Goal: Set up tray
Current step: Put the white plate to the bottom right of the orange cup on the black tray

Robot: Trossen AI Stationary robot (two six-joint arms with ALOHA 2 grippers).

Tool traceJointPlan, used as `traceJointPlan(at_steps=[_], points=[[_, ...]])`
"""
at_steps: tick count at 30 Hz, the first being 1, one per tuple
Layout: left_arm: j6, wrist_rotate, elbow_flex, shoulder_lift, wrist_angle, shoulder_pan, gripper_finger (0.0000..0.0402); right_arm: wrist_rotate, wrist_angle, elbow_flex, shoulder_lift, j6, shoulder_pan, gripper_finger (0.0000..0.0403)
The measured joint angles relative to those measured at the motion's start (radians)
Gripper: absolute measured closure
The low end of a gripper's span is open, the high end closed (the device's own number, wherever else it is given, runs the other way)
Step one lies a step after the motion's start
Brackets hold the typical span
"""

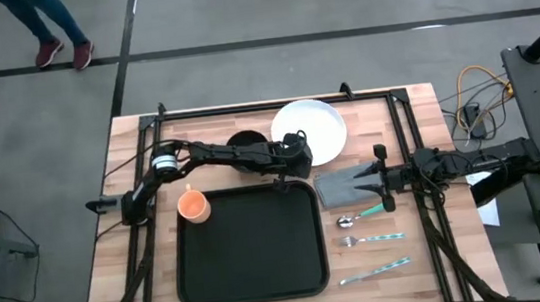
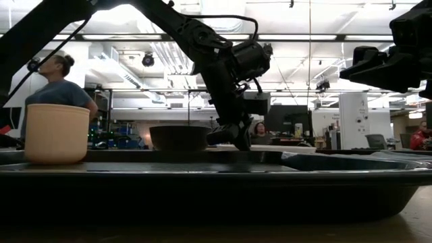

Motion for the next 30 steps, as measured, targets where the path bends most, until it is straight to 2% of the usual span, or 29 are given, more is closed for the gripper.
traceJointPlan(at_steps=[8,13,18,24,30], points=[[0.031,-0.015,0.013,0.0,-0.008,-0.003,0.0401,0.0,0.0,0.0,0.0,0.0,0.0,0.028],[0.037,-0.087,0.074,0.0,-0.043,-0.022,0.0401,0.0,0.0,0.0,0.0,0.0,0.0,0.028],[0.037,-0.096,0.179,-0.002,-0.139,-0.055,0.0401,0.0,0.0,0.0,0.0,0.0,0.0,0.028],[0.005,-0.205,0.29,-0.003,-0.261,-0.096,0.0401,0.0,0.0,0.0,0.0,0.0,0.0,0.028],[-0.096,-0.215,0.336,-0.003,-0.402,-0.133,0.0401,0.0,0.0,0.0,0.0,0.0,0.0,0.028]])
